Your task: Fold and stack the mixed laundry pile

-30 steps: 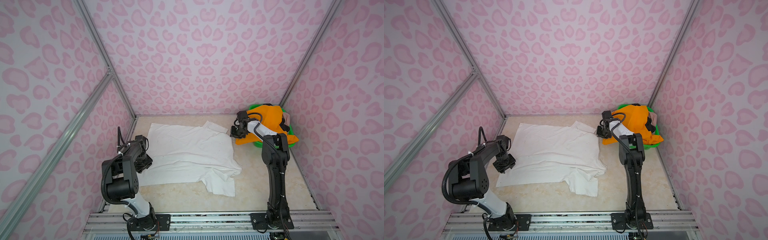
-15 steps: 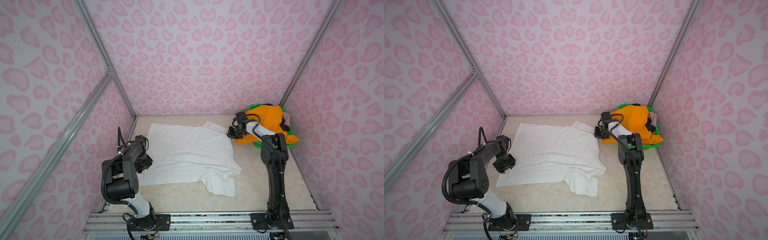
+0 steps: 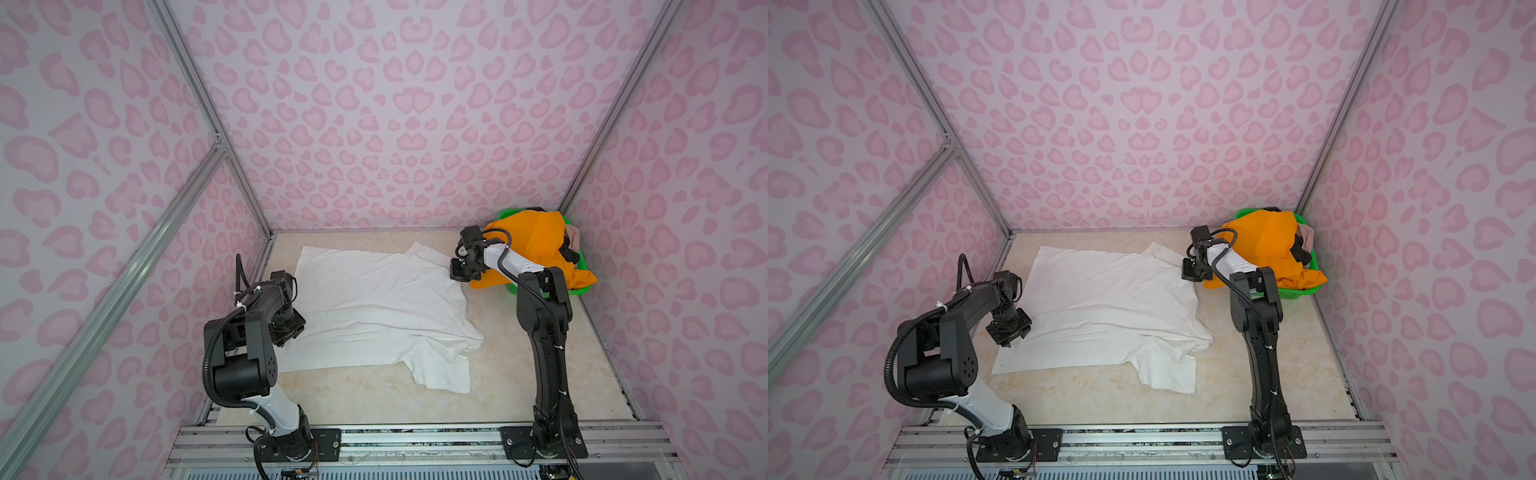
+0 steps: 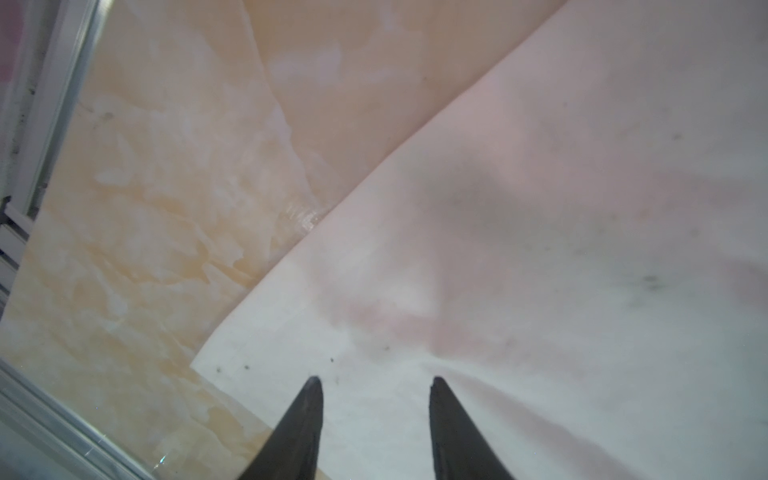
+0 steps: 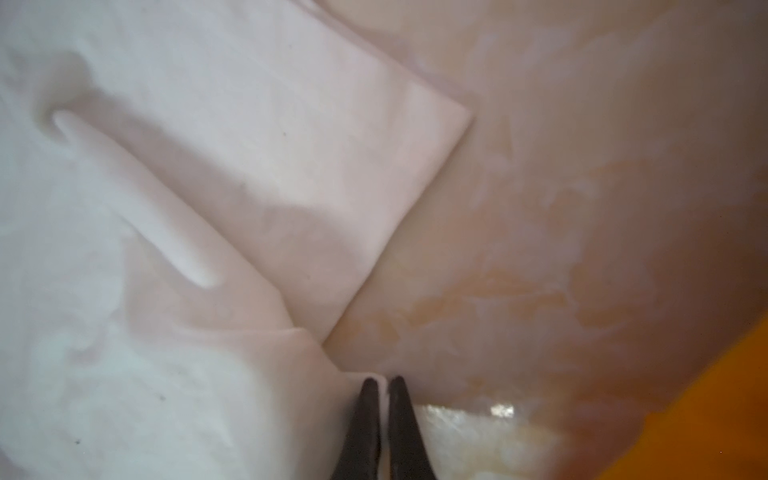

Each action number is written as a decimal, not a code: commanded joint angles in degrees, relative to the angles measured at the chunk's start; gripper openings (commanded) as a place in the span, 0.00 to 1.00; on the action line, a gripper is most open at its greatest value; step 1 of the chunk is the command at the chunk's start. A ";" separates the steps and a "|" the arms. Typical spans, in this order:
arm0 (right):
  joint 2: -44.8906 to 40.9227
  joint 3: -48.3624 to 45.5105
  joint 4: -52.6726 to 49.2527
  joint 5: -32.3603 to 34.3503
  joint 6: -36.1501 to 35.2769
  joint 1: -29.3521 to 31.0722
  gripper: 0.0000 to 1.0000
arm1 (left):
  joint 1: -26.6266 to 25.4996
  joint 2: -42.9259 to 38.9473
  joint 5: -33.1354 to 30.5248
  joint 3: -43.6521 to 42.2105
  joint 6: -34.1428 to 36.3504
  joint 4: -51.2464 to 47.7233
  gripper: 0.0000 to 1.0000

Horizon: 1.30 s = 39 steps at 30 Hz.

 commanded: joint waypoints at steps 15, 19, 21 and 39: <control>4.93 26.73 -15.98 23.24 -14.87 0.05 0.26 | -0.05 0.57 1.31 -0.78 0.69 1.15 0.45; 8.91 33.70 -25.44 22.58 -13.91 0.53 0.40 | -0.05 -1.05 3.68 -1.01 0.85 0.82 0.45; 4.82 28.23 -23.50 23.96 -14.50 1.48 0.47 | -0.09 -2.75 3.93 -0.89 0.80 0.32 0.47; -57.07 -49.67 -12.23 13.05 4.97 10.62 0.61 | -2.16 -14.18 2.33 -12.45 -4.80 -2.36 0.57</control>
